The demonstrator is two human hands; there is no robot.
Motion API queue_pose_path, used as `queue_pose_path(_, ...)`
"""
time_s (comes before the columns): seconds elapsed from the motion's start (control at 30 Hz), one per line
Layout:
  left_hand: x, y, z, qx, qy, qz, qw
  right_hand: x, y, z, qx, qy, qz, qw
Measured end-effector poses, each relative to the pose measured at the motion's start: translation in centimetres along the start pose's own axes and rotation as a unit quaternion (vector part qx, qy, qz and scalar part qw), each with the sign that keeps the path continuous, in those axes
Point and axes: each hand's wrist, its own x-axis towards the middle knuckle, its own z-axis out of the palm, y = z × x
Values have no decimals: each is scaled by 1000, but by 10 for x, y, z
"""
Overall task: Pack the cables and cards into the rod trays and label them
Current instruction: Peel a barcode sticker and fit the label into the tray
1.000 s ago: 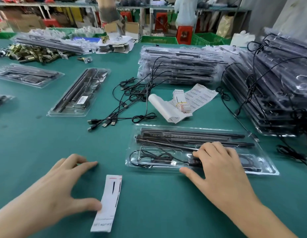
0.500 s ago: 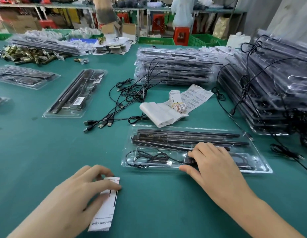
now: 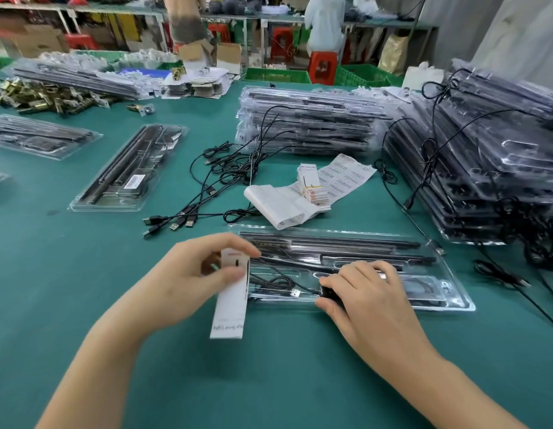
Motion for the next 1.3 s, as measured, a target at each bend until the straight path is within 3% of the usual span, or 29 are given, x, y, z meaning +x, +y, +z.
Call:
queue_pose_path(0.23,49,-1,16,-77,-12,-8,997,9,-2,-17,46,-67,34,996)
queue_pose_path(0.33,42,-15,20,-107,-14,-8,994,22,-6,-22,33,-74,34,996)
queue_pose_path(0.5,34,-23,19,-181,50,8,982,27,0,-26,49,-86,28,995)
queue_pose_path(0.67,36,-23,22,-186,29,-5,982,47,9,-32,96,-137,40,985)
queue_pose_path(0.77,36,-19,20,-194,21,-6,981,60,-6,-25,101,-104,-11,989)
queue_pose_path(0.87,34,-16,20,-196,29,-2,980,58,-25,-10,164,-121,-60,977)
queue_pose_path(1.0,32,-13,19,-187,38,-7,982,55,-25,8,213,-99,-64,970)
queue_pose_path(1.1,28,-7,14,-200,89,10,976,54,-25,13,236,-72,-73,966)
queue_pose_path(1.3,10,14,-9,-214,193,-3,958,51,-27,16,182,-24,-128,975)
